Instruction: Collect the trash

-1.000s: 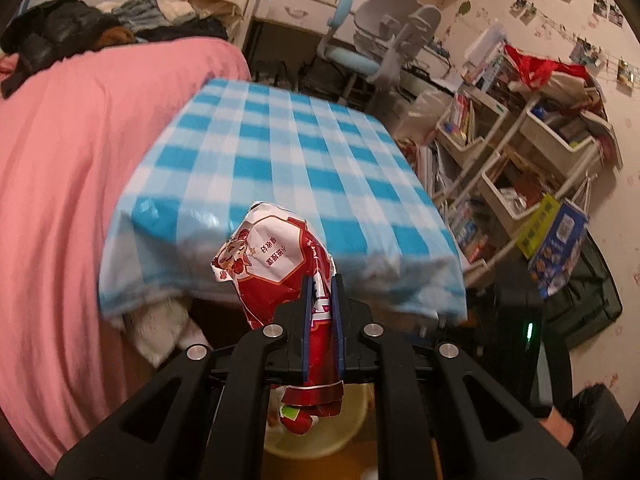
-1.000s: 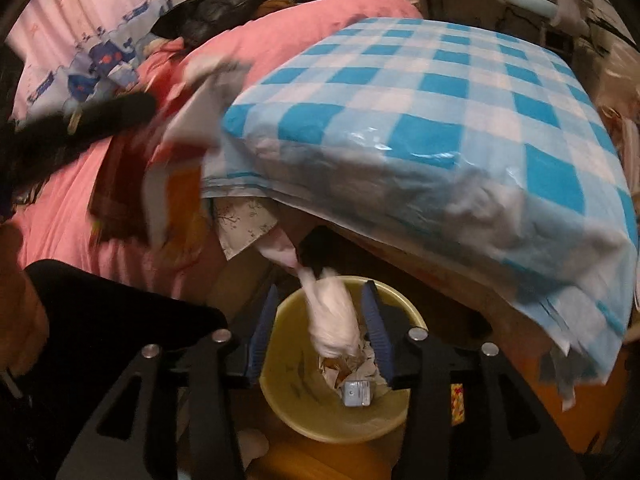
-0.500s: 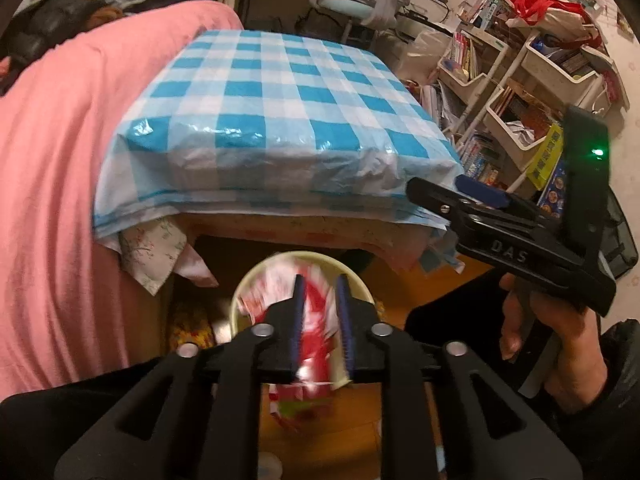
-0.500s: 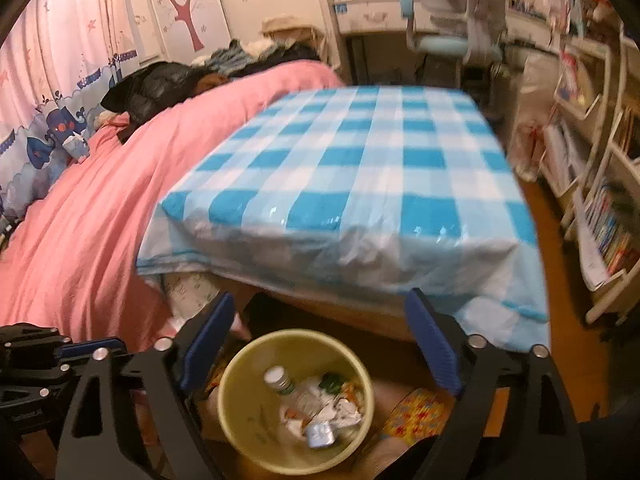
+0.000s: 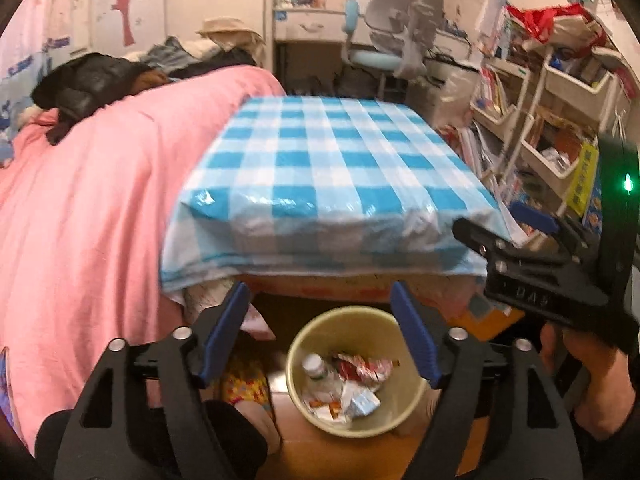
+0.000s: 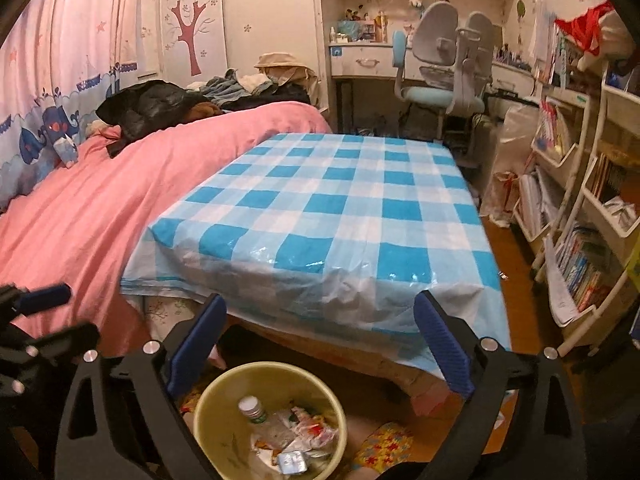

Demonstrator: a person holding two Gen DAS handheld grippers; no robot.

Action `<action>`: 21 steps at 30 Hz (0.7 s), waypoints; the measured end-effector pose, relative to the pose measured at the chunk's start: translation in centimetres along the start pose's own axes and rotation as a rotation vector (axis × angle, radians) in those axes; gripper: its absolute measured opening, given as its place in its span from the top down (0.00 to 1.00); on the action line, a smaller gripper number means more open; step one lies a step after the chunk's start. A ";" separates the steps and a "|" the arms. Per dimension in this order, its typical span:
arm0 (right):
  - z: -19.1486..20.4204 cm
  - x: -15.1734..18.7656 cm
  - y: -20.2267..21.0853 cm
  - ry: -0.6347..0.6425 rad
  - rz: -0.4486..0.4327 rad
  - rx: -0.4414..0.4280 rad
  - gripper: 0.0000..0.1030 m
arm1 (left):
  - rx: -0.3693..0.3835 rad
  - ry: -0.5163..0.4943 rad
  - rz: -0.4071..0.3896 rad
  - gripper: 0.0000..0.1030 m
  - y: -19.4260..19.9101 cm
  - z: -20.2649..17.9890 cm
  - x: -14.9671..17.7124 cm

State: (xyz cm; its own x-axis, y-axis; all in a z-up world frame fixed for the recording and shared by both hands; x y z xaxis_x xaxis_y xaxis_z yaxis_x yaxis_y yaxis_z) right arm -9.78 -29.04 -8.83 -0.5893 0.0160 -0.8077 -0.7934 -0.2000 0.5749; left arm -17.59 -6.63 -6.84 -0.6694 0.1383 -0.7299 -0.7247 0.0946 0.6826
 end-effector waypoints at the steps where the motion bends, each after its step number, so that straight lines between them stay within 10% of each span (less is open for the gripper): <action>1: 0.1 0.0 0.1 0.008 -0.007 0.014 0.10 | -0.013 0.006 -0.020 0.25 0.2 0.2 -0.3; 12: 1.4 -1.8 0.6 0.099 -0.070 0.207 0.08 | -0.079 0.053 -0.125 0.10 0.4 1.0 -4.5; 21: 1.6 -4.8 1.4 0.061 -0.089 0.178 0.08 | -0.110 0.060 -0.192 0.08 0.5 0.3 -8.1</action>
State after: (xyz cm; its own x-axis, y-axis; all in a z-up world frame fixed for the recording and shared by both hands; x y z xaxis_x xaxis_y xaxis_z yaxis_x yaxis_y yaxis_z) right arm -8.29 -27.82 -3.92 -0.5101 -0.0346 -0.8594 -0.8593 -0.0242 0.5110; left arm -12.46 -7.37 -0.62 -0.5241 0.0689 -0.8489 -0.8507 0.0047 0.5256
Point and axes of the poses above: each gripper's, at about its wrist camera, not at the fingertips, and y roughly against the way its jaws point, z to its left, x to its underside, the point moved 2 cm from there along -y, roughly the way its jaws point, and after that the axes turned 7 degrees about -x, right-handed, at the moved point
